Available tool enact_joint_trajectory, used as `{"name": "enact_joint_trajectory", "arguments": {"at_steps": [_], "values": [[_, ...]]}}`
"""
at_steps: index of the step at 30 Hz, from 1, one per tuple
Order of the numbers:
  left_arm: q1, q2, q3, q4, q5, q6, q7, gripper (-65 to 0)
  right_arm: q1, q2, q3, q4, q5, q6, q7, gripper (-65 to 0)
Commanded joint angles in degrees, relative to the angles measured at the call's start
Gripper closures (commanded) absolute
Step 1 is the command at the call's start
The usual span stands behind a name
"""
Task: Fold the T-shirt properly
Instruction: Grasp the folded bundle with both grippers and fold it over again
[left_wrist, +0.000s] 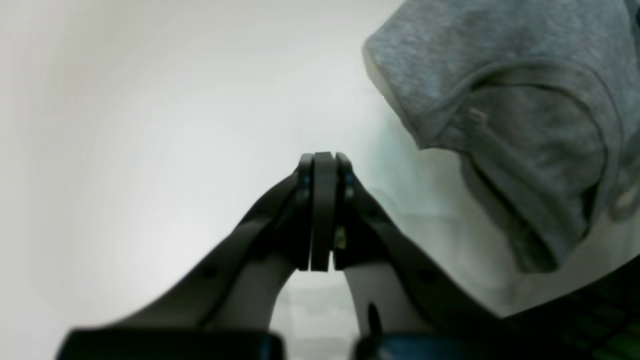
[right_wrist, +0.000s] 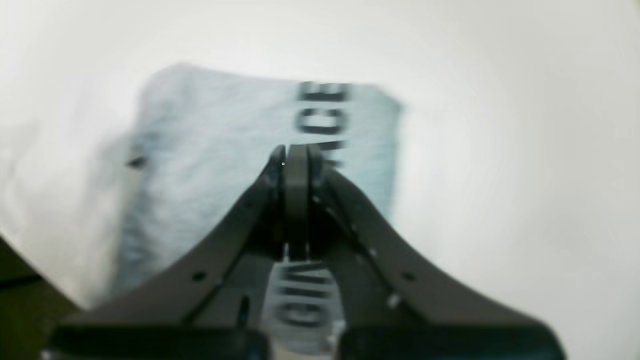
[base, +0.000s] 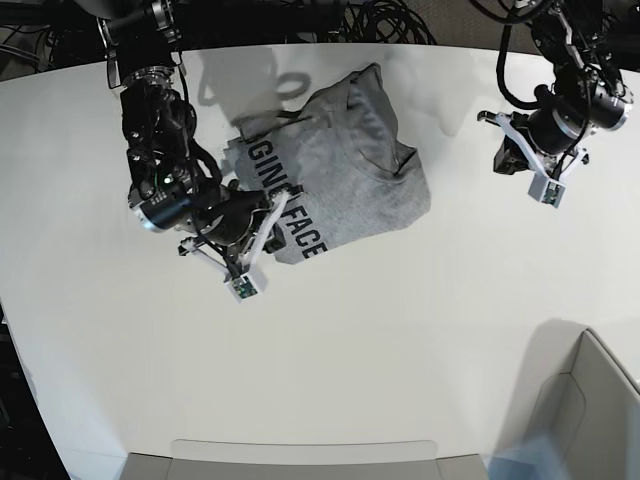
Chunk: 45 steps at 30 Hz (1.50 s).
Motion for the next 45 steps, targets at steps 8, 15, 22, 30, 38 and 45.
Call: {"name": "enact_joint_trajectory", "arguments": {"at_steps": [8,15,22,30,38,45], "values": [[-3.5,1.5,13.8,0.8,1.7,-0.1,-1.1,0.0,-0.3,3.0,8.3,-9.9,-0.3,9.1,0.9,0.0],[-4.4,1.2,31.1,0.8,14.1,-0.1,-1.1,0.0,-1.0,4.1,8.8,-13.7,-0.3,9.4,1.1,0.0],[-4.1,1.2,46.5,0.8,25.1,-0.1,-4.5,0.0,-0.9,4.7,8.8,-17.6,-0.3,9.3,1.2,0.0],[-4.2,1.3,54.4,0.7,29.7,-0.1,-5.2,0.0,-1.2,4.6,8.1,-21.2,-0.3,9.4,3.7,0.0],[-8.6,0.6,44.1,-7.6,29.7,-0.1,-5.2,0.0,-2.9,3.7,-5.5,-19.9,0.0,9.7,3.7,0.0],[-18.6,0.7,37.7,-18.5,29.7,-0.1,-5.2,0.0,-4.5,3.6,-18.1,-14.4,0.0,9.7,3.9,0.0]]}}
